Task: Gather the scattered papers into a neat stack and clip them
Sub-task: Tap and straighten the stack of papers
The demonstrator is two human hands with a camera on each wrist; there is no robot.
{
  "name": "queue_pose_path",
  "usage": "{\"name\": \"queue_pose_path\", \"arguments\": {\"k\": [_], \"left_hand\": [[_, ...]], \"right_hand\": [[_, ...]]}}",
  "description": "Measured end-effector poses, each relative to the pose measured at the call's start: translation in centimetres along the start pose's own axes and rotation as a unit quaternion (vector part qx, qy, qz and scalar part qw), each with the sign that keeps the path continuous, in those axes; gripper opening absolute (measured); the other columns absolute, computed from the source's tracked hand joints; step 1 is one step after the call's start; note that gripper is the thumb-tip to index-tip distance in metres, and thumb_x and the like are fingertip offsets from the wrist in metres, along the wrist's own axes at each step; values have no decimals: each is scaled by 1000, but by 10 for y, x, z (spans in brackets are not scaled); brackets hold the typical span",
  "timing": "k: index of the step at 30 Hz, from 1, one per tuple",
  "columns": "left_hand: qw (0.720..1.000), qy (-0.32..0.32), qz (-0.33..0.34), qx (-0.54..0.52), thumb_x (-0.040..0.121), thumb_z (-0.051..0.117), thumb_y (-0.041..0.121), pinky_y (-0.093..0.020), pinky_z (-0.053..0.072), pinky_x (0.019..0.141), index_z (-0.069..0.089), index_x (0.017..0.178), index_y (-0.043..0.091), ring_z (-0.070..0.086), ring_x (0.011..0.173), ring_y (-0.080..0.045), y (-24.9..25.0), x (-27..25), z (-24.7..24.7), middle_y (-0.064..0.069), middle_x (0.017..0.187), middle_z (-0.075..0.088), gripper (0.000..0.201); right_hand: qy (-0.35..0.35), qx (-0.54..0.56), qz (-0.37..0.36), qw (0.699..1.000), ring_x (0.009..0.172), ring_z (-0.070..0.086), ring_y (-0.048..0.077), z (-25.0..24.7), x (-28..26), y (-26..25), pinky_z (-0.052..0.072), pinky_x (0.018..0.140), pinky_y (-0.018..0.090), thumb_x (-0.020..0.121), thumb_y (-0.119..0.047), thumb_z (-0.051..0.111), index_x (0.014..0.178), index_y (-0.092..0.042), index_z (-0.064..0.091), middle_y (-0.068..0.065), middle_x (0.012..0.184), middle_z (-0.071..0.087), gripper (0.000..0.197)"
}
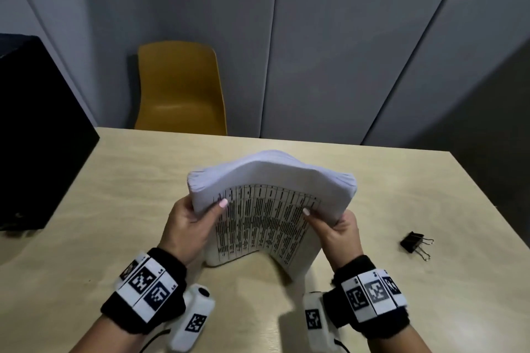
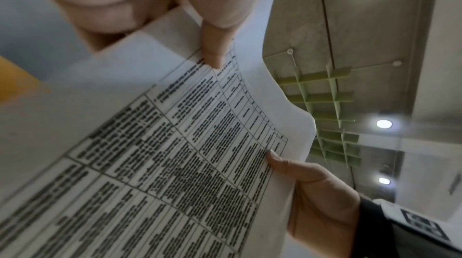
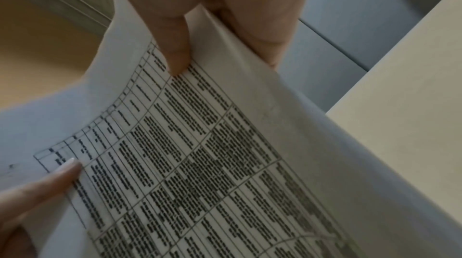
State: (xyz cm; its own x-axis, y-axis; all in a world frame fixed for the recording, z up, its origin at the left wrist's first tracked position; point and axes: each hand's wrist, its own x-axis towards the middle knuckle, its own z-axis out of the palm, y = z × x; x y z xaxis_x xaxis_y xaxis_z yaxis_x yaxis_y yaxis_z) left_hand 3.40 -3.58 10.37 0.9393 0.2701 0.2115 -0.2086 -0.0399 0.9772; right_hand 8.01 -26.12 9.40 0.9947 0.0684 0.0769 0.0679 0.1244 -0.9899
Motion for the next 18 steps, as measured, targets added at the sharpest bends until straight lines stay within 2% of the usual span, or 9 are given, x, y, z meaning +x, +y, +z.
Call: {"name": "queue_pose_path", "arguments": {"k": [2,4,6,8,10,12,14,16,18], "left_hand": [[1000,4,23,-4,81,64,-3,-8,49,67,70,79,26,65,75,10,4,1,2,25,74,71,30],[999,-4,37,6,72,72,20,-11,49,76,72,87,34,64,84,8,7,2,0,26,85,71,21],[999,-19,45,22,62,69,36,-11,46,85,61,108,32,59,93,9,5,0,-3,30,101,65,47],[998,1,64,29,62,67,36,-8,44,83,43,124,27,54,95,11,10,-1,-1,33,108,57,67],[992,33,114,41,69,63,32,-10,45,84,29,133,27,57,101,3,18,-2,0,15,117,58,72],[979,54,180,81,81,55,25,-17,46,88,21,139,32,58,105,-7,27,2,-1,-5,117,59,68],[949,61,246,190,88,49,14,-14,44,87,31,141,29,58,102,-10,35,8,-4,-9,113,60,57],[917,65,271,284,86,49,-1,-5,40,81,53,129,17,57,87,-9,40,12,-7,-9,100,63,47],[902,70,275,327,80,50,-12,-1,36,77,62,118,13,54,78,-8,43,12,-9,-9,90,62,47]], "right_hand": [[2,5,-15,1000,63,66,3,1,2,-2,54,60,18,78,14,61,64,-13,73,-8,65,73,33],[-2,5,-29,1000,69,67,4,1,3,-5,55,66,19,74,8,69,80,-12,70,-8,71,74,22],[6,-1,-42,999,83,67,6,1,2,-8,54,79,24,67,-5,72,103,-10,60,-5,88,73,38],[24,-22,-69,997,100,62,8,2,1,-17,49,92,25,66,-13,72,119,-20,50,-4,110,65,58],[36,-52,-131,989,109,58,12,5,0,-30,45,97,26,70,-20,71,129,-28,41,-10,117,60,67],[38,-58,-192,979,105,59,16,6,4,-44,46,95,26,77,-20,64,132,-31,36,-2,110,64,63],[29,-99,-244,964,101,60,17,7,9,-54,46,91,24,84,-11,56,127,-31,45,8,105,63,49],[20,-179,-276,944,95,62,9,5,12,-58,46,84,19,84,-4,50,112,-31,60,2,100,65,40],[33,-227,-287,930,88,62,3,1,11,-58,46,80,14,79,2,48,107,-30,66,-7,95,65,46]]}}
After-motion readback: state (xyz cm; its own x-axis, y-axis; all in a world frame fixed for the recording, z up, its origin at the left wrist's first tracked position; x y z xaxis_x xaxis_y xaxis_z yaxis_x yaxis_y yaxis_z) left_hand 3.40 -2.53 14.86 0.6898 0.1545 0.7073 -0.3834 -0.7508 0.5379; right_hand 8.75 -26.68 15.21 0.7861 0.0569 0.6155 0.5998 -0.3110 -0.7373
